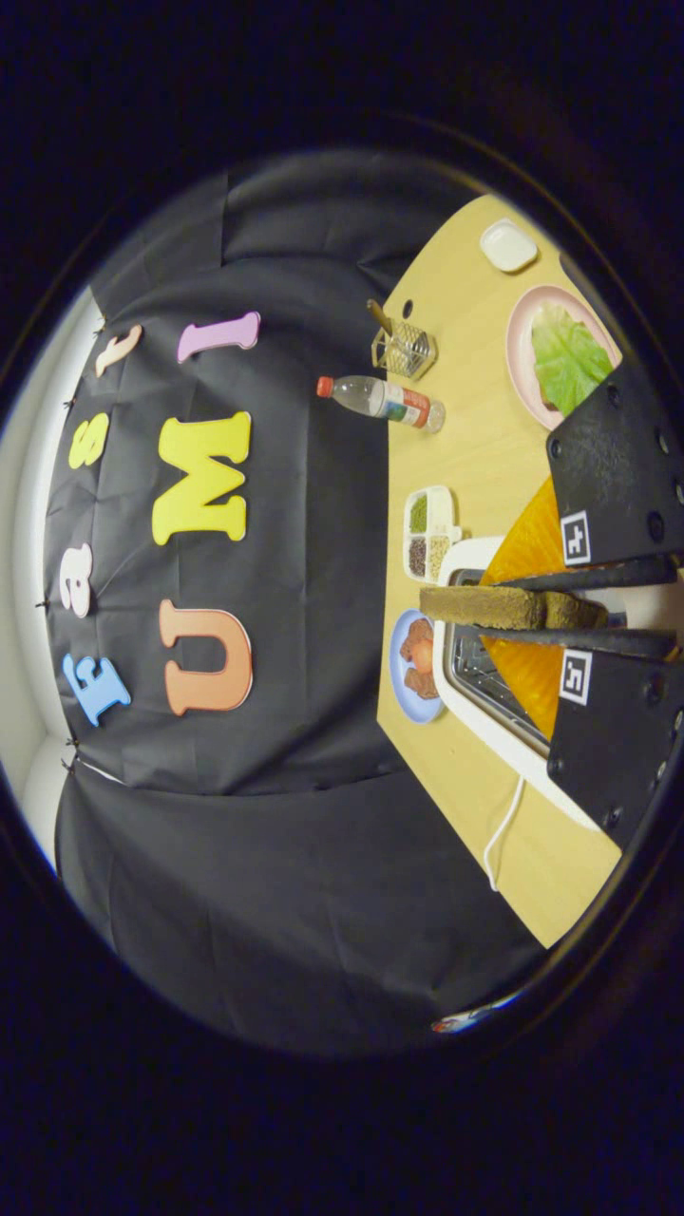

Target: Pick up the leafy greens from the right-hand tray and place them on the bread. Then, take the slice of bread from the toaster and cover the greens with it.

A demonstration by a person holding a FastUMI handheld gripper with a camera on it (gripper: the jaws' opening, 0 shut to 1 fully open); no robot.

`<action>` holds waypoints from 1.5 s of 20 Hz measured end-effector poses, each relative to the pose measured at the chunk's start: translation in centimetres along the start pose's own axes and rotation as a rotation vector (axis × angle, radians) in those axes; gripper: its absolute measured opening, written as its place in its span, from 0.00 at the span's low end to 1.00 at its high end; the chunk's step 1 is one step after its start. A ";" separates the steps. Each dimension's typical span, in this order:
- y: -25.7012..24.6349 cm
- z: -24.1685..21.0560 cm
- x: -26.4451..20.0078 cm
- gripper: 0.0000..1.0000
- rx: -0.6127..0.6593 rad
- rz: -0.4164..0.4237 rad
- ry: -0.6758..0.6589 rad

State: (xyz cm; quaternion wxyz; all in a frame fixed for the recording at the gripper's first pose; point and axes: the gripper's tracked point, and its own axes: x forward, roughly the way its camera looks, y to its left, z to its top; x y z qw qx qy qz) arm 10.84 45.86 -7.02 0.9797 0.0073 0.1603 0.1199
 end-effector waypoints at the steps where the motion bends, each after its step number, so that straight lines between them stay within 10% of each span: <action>1: 0.0 0.1 -0.3 0.14 0.011 0.005 -0.003; 14: -2.8 9.4 -7.0 0.02 0.189 0.111 -0.200; 30: -18.8 -0.6 -5.9 0.02 0.250 -0.070 -0.131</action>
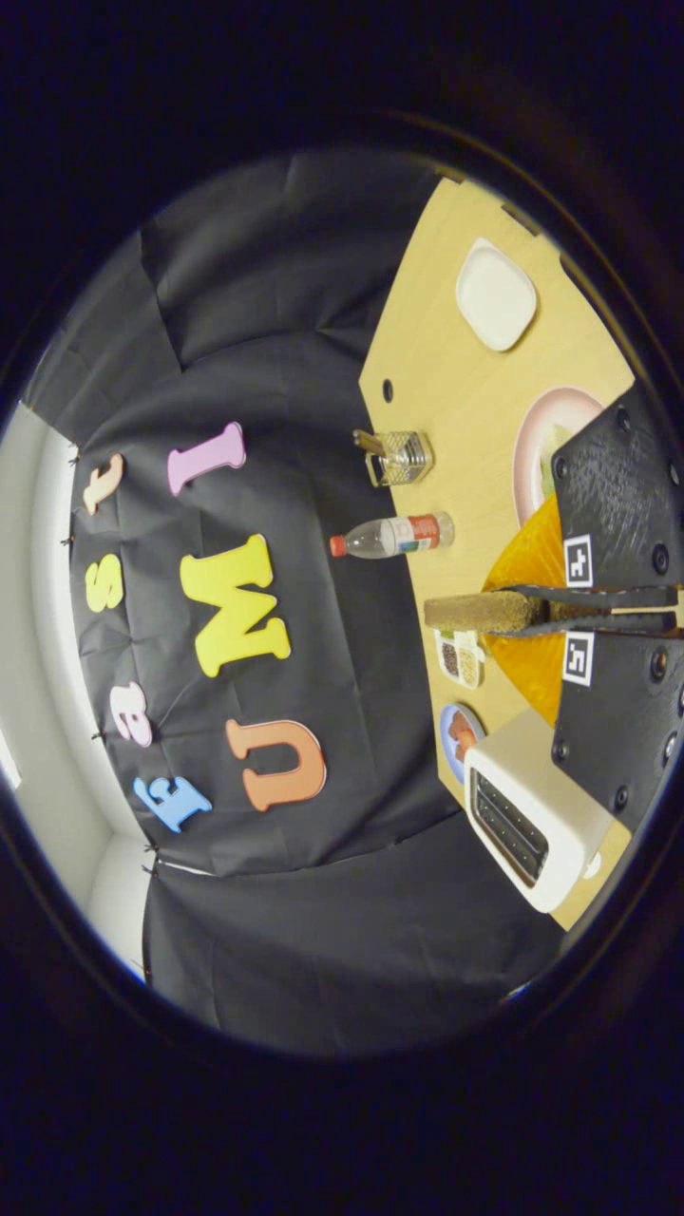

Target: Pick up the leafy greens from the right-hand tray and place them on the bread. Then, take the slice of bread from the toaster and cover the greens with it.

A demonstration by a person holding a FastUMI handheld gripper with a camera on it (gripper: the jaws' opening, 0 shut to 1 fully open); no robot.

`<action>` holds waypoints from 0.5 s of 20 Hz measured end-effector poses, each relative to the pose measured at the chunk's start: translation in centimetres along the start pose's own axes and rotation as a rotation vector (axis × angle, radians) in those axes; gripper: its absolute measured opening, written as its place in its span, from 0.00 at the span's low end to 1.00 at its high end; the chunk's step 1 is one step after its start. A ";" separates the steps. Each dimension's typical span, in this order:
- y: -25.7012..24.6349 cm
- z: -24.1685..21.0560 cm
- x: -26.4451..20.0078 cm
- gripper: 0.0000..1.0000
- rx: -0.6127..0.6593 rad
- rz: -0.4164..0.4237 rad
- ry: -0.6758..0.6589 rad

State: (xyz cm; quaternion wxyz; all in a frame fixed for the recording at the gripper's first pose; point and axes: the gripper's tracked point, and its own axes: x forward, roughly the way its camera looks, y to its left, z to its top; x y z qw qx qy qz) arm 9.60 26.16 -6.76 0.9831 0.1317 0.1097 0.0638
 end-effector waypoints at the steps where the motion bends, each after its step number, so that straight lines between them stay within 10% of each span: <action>1: -0.7 -0.6 0.6 0.02 0.004 -0.014 0.001; 10: -5.3 -4.8 2.6 0.03 0.180 -0.074 0.100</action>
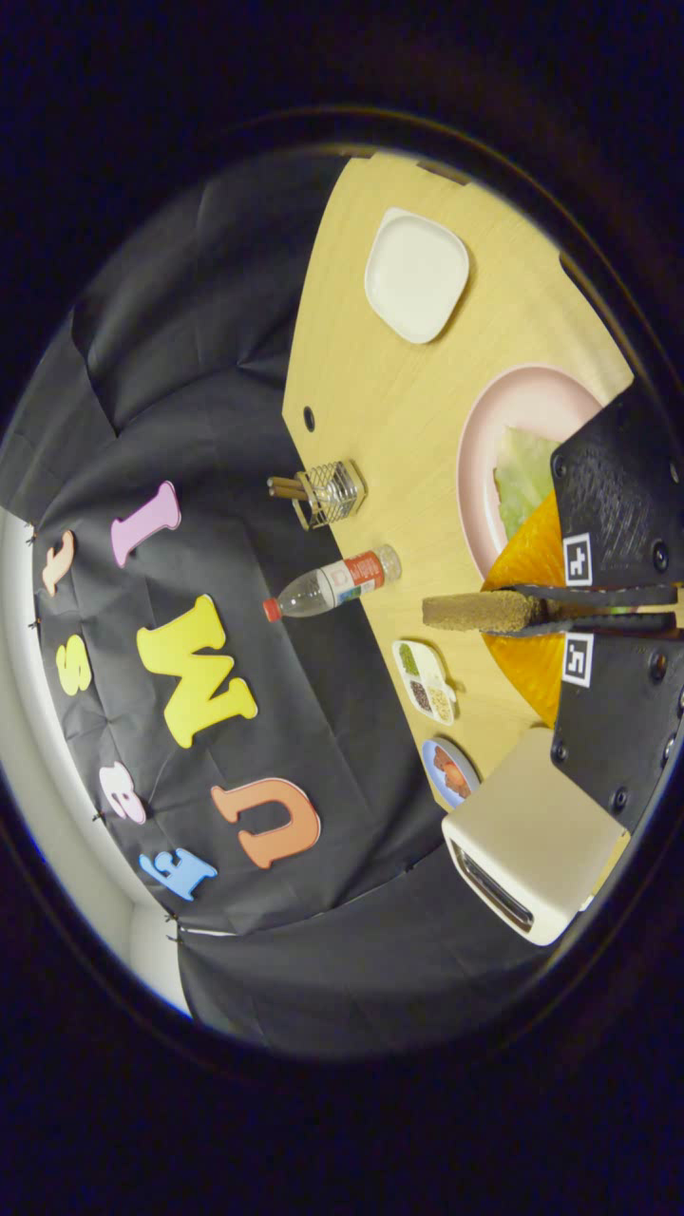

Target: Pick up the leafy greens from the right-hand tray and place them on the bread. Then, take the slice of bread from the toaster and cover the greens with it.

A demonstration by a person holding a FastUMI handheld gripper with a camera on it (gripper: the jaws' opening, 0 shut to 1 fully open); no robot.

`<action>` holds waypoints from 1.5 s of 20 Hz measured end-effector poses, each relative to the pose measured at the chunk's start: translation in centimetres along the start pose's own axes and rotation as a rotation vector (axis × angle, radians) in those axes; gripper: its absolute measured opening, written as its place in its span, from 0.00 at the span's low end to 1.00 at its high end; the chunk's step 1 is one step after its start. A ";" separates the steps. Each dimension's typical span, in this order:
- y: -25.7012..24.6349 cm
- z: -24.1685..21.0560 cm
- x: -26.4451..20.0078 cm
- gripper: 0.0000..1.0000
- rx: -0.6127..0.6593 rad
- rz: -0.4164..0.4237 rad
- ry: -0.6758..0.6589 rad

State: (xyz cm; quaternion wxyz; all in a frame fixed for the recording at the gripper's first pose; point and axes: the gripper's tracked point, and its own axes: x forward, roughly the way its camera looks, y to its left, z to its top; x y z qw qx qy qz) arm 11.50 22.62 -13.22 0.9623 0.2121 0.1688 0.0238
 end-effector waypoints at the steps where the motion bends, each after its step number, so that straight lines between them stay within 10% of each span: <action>1: -0.6 0.1 0.0 0.07 0.005 -0.009 -0.006; 5: -2.5 -0.7 -0.3 0.17 0.019 -0.036 0.017; 15: -8.2 -0.1 -2.4 0.81 0.003 -0.144 0.038; 24: -2.0 8.6 -10.3 0.96 -0.442 -0.020 -0.305; 30: 2.0 10.4 -15.4 0.95 -0.351 0.108 -0.430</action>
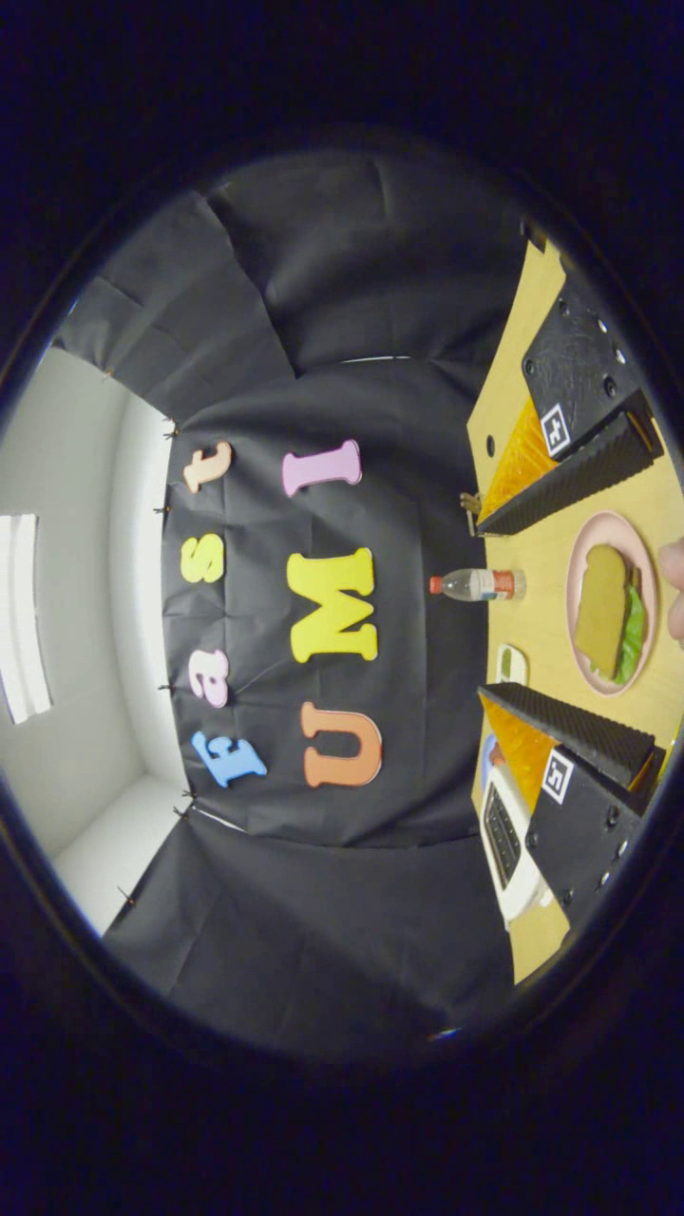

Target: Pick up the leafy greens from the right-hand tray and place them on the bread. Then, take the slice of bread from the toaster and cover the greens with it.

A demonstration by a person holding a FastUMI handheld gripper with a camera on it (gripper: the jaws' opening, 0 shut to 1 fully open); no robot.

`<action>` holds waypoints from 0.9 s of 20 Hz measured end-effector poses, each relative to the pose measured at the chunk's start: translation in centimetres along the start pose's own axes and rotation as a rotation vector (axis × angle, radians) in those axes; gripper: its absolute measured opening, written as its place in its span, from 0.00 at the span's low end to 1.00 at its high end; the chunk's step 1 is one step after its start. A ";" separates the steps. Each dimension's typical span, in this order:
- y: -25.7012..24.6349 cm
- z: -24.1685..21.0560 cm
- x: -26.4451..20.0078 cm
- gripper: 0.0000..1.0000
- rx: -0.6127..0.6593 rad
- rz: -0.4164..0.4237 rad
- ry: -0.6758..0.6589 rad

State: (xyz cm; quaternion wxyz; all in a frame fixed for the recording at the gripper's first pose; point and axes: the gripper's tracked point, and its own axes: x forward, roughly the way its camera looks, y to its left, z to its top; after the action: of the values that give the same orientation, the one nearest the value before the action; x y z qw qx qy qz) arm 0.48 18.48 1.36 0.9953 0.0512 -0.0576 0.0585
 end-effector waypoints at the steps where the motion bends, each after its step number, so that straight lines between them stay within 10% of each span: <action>1: 0.2 0.4 -0.3 0.95 0.001 -0.002 -0.022; 18: 0.9 0.0 -1.1 0.95 0.000 -0.017 -0.072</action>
State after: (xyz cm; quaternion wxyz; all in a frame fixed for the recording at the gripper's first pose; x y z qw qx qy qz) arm -0.72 19.29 1.28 0.9931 0.0536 -0.0928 0.0481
